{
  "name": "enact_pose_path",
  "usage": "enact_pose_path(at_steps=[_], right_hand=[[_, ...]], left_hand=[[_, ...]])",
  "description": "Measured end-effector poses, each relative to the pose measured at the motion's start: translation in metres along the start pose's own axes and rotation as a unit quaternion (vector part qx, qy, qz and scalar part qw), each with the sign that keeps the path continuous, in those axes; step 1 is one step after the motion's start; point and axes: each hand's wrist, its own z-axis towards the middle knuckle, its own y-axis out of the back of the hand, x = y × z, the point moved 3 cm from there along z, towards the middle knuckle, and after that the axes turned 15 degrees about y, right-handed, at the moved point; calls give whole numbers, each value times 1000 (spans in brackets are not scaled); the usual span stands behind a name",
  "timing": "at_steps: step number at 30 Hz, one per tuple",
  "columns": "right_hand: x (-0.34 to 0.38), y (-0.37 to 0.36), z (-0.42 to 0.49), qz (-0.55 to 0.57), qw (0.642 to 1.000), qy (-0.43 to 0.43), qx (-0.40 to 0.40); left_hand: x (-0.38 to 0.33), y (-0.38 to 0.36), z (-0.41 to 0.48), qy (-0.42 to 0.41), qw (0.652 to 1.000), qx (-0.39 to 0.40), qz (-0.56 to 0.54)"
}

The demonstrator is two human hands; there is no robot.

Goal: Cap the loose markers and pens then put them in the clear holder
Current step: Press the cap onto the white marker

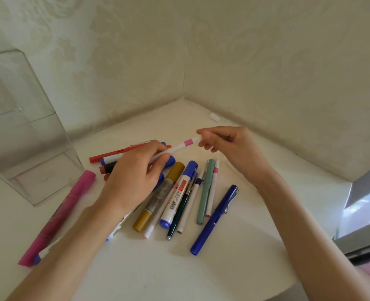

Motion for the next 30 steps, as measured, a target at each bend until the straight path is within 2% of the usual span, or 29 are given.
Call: enact_pose_path(at_steps=[3, 4, 7, 9, 13, 15, 17, 20, 22, 25, 27, 28, 30], right_hand=[[-20, 38, -4, -67, 988, -96, -102], [-25, 50, -9, -107, 980, -133, -102], [-41, 61, -28, -239, 946, -214, 47], [-44, 53, -35, -284, 926, -221, 116], [-37, 43, -33, -300, 927, -202, 97], [-23, 43, -27, -265, 949, -171, 28], [-4, 39, -19, -132, 980, -141, -44], [17, 15, -8, 102, 984, -136, -49], [19, -7, -4, 172, 973, -154, -23], [14, -34, 1, 222, 961, -165, 12], [5, -33, 14, 197, 968, -154, 24], [-5, -25, 25, 152, 977, -147, -1], [-33, 0, 53, 38, 981, -151, -113]], left_hand=[[12, 8, 7, 61, 992, -102, 31], [16, 11, 7, 78, 987, -131, 52], [22, 9, 6, 119, 979, -130, 106], [22, 3, 5, 143, 974, -108, 141], [24, 7, 3, 151, 966, -103, 182], [21, 9, 2, 113, 978, -102, 144], [11, 9, 0, 82, 994, -65, 36], [-3, 1, -6, 96, 990, 29, -101], [-6, -6, -9, 104, 985, 62, -124], [-5, -10, -9, 107, 983, 59, -138], [2, -9, -7, 125, 984, 25, -123], [5, -9, -5, 139, 984, 8, -115], [11, -9, -2, 170, 980, -5, -101]])
